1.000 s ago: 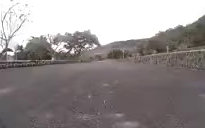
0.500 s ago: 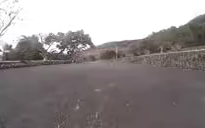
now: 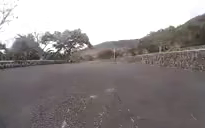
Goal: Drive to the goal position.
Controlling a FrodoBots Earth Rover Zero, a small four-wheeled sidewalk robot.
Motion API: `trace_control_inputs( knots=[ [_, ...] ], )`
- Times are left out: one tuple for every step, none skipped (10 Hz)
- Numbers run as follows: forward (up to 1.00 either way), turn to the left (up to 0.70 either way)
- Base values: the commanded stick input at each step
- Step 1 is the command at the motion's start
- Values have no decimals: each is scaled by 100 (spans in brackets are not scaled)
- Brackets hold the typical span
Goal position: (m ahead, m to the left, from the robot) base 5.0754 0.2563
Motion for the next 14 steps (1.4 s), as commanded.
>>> trace_control_inputs(
  knots=[
    [70, 0],
    [70, 0],
    [70, 0],
    [70, 0],
    [70, 0],
    [70, 0],
    [70, 0],
    [70, 0],
    [70, 0],
    [70, 0],
    [70, 0],
    [70, 0],
    [70, 0],
    [70, 0]
  ],
)
